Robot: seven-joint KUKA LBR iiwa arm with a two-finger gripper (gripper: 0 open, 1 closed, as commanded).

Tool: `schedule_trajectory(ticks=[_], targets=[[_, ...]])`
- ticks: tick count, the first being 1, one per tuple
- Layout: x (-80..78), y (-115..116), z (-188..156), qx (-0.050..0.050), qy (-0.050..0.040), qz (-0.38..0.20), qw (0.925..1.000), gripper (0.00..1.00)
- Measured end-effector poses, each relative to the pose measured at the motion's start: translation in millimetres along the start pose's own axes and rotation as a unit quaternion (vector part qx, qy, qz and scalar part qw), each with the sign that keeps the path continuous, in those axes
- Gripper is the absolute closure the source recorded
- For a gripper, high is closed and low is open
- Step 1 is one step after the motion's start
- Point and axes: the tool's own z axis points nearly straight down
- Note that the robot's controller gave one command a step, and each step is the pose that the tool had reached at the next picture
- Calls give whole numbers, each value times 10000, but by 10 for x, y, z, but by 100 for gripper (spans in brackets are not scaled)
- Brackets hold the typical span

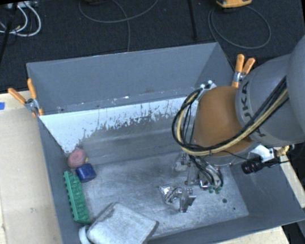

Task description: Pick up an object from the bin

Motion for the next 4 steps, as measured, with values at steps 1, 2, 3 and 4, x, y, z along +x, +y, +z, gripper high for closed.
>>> schedule_trajectory(ticks=[1,2,3,4], targets=[[251,166,267,-11,-59,522,9986,0],[-25,351,270,-10,9,2384,9712,0],[-46,373,246,-33,-29,2360,9717,100],[-49,367,-88,-13,-19,2347,9721,100]])
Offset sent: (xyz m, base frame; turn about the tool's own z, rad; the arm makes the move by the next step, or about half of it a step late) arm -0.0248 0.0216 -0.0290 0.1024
